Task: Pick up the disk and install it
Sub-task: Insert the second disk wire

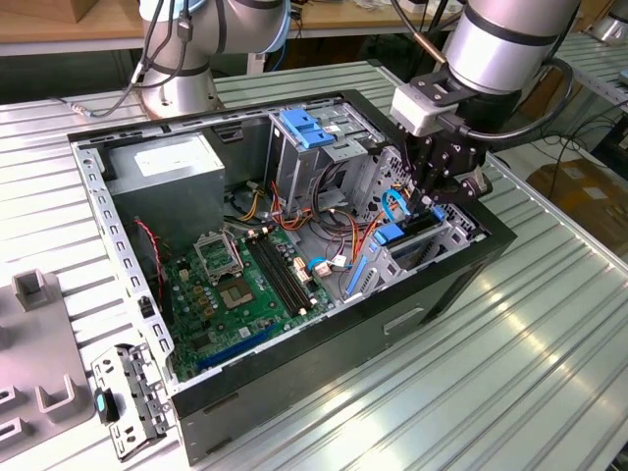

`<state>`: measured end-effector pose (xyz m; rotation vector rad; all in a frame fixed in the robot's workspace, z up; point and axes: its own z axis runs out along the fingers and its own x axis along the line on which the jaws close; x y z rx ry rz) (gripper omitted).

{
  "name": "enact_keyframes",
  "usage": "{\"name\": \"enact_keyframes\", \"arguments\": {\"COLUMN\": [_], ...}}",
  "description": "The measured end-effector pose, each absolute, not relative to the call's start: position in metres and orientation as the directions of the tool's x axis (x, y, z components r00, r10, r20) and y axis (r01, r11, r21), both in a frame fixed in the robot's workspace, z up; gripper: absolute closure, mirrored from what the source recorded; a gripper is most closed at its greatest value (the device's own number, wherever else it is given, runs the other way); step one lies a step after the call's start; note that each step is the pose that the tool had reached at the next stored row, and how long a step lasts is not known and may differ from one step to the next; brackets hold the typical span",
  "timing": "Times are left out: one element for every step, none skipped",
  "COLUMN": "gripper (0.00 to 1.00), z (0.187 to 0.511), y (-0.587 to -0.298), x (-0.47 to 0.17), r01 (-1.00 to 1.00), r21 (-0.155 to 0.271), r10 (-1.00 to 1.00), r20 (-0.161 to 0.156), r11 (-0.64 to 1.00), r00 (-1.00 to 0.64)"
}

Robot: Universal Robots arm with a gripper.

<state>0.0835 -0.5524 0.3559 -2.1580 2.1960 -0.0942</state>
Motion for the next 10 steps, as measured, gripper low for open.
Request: {"name": "enact_keyframes", "arguments": {"gripper": [0.89, 0.89, 0.89, 0.89, 0.89, 0.89, 0.89, 0.89, 0.89, 0.89], "z": [0.3559, 0.3559, 0.356, 0.356, 0.356, 0.356, 0.3561, 0.3563, 0.3563, 0.3563], "y": [-0.5524, -0.5524, -0.5524, -0.5524, -0.5524, -0.5524, -0.5524, -0.5524, -0.5524, -0.5524], "x": [0.0835, 0.0835, 0.0835, 0.0835, 0.0835, 0.0835, 0.0835, 0.0835, 0.0835, 0.0835], "r01": [-0.996, -0.996, -0.996, -0.996, -0.996, -0.996, -0.996, -0.996, -0.996, -0.996], "r21": [-0.086, -0.086, -0.086, -0.086, -0.086, -0.086, -0.086, -0.086, -0.086, -0.086], "r10": [-1.0, -1.0, -1.0, -1.0, -1.0, -1.0, -1.0, -1.0, -1.0, -1.0], "r20": [-0.001, -0.001, -0.001, -0.001, -0.001, -0.001, -0.001, -0.001, -0.001, -0.001], "r11": [0.017, 0.017, 0.017, 0.017, 0.017, 0.017, 0.017, 0.017, 0.017, 0.017], "r00": [-0.017, -0.017, -0.017, -0.017, -0.017, -0.017, -0.017, -0.017, -0.017, -0.017]}}
